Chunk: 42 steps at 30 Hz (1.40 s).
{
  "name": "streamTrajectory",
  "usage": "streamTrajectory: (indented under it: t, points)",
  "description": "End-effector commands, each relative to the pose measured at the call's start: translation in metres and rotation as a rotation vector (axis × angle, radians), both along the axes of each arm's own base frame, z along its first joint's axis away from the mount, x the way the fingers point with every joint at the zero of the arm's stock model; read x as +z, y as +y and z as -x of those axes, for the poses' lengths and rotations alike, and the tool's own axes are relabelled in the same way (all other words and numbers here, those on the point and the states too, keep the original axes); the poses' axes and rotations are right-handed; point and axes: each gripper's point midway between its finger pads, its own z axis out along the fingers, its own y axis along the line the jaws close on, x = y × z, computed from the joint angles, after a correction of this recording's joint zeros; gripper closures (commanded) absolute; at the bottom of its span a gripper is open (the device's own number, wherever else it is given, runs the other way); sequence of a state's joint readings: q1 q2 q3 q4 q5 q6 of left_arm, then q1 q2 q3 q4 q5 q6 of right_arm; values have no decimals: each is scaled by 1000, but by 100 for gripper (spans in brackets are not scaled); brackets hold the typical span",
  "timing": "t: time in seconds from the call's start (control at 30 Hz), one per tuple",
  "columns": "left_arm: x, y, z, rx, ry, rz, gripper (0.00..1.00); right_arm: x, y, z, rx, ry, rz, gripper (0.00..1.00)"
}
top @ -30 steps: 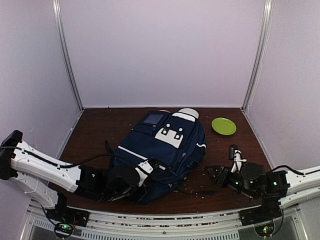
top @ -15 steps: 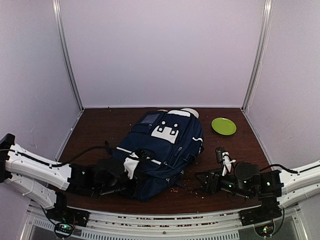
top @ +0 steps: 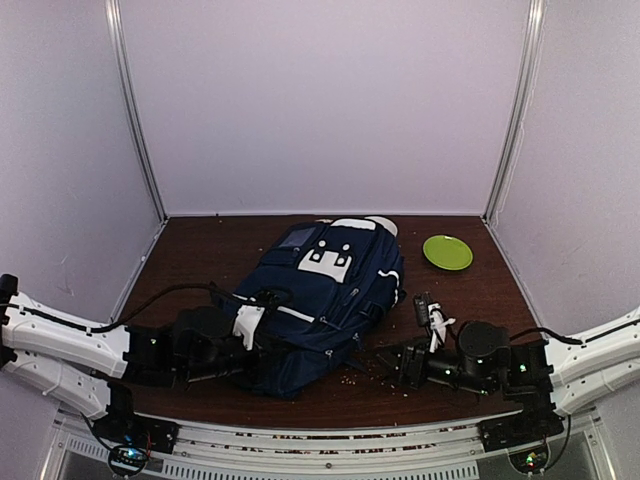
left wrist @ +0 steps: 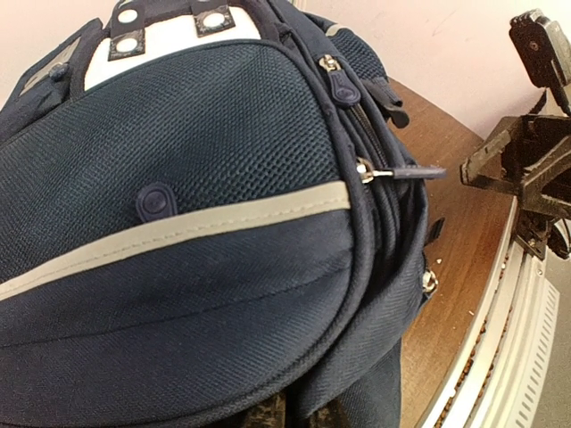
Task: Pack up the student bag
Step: Zip the student bag at the center of the board.
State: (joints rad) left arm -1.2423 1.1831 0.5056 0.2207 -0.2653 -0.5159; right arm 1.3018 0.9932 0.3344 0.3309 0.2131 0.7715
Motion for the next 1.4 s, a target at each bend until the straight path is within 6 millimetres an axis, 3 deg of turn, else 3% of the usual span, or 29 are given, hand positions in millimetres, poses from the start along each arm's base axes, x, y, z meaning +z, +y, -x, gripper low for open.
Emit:
streamTrajectory:
  t: [0.0,0.23,0.53,0.77,1.37]
  points:
    - [25,11,-20,108,-38,88,100,26,21,10,103,-33,-125,42]
    - [25,17,-21,122,-50,67,100,9,10,-21,1,-17,-40,52]
    - [16,19,-22,133,-40,34,100,-23,26,-37,48,-1,91,60]
    - [17,19,-23,135,-46,26,100,-31,45,-38,96,13,87,63]
    - [17,19,-24,139,-47,13,100,-41,48,-47,74,-17,153,71]
